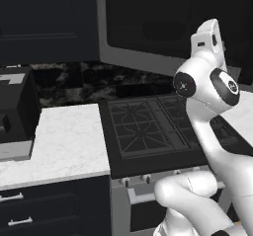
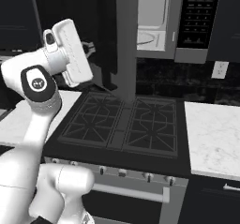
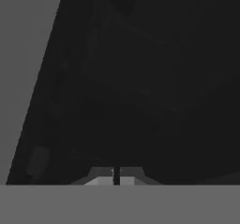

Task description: Open the microwave, place the bowl with waffle inside the microwave, then close the microwave door and turn it on.

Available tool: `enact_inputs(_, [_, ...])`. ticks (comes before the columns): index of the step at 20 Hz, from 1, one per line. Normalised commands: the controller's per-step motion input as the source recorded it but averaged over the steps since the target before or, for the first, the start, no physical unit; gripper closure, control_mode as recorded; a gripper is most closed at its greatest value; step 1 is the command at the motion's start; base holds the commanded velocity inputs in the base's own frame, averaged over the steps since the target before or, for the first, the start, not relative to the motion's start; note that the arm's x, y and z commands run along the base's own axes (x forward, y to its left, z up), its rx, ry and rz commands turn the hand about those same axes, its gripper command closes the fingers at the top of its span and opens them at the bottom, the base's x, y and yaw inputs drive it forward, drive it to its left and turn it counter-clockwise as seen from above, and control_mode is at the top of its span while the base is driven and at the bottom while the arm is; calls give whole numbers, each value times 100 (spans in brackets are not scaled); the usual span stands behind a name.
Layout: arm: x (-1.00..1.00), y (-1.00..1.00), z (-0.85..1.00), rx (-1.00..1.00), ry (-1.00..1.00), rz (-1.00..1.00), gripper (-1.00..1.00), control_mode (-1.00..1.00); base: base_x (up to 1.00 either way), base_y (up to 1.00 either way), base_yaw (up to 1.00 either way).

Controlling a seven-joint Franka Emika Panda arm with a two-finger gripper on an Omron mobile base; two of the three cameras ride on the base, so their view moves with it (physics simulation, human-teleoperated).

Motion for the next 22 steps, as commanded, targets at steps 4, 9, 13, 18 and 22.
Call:
enact_inputs(4, [58,-72,55,23,-2,24,100,-100,0,0,0])
enact_inputs(9, [93,-47,10,31,6,41,100,-100,0,0,0])
enact_inputs(13, [100,-20,0,32,12,44,100,-100,0,0,0])
enact_inputs(18, [100,-12,0,18,10,31,100,-100,0,0,0])
enact_inputs(22, [99,0,0,8,0,24,100,-100,0,0,0])
